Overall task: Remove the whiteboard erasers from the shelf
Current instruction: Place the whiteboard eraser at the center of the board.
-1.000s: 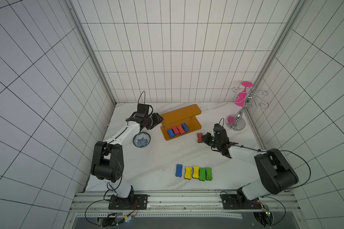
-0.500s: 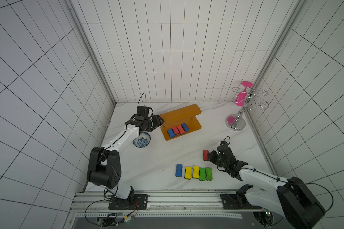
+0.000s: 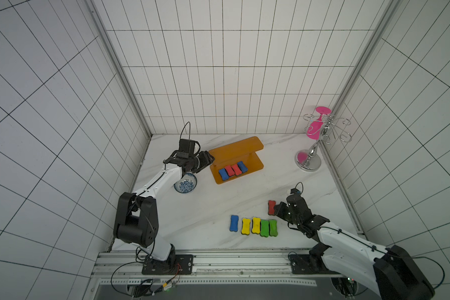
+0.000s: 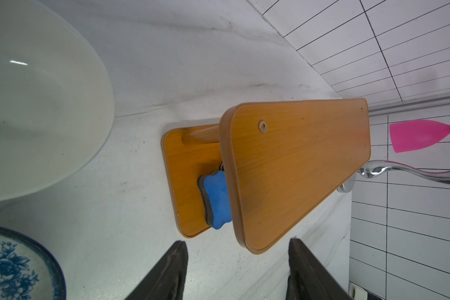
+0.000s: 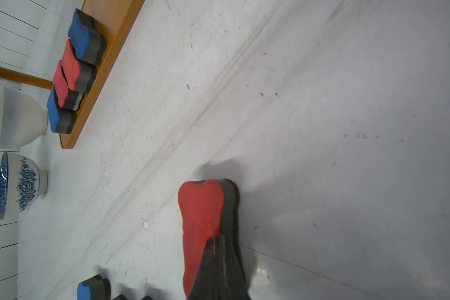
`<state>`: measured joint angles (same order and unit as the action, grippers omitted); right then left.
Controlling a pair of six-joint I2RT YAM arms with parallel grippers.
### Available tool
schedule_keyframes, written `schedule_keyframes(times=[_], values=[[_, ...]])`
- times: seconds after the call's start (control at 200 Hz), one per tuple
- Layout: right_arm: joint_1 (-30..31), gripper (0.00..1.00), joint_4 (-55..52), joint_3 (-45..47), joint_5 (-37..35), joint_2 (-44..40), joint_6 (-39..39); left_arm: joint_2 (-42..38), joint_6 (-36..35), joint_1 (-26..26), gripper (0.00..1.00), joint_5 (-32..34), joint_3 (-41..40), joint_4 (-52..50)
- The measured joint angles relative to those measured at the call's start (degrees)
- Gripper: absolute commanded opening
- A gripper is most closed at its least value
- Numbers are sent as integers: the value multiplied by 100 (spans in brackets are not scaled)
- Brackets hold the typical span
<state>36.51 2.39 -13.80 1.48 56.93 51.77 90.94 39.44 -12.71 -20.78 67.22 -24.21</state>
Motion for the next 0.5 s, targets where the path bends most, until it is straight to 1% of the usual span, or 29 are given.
schedule_keyframes(times=[0.11, 0.29, 0.505], values=[[0, 0, 11, 0, 20, 9, -76, 0, 0, 0, 65, 2, -28, 7], [0, 14, 31, 0, 74, 35, -146, -2, 7, -11, 65, 15, -70, 22], [0, 25, -190, -57, 85, -4, -358, -2, 13, -37, 67, 20, -70, 44]])
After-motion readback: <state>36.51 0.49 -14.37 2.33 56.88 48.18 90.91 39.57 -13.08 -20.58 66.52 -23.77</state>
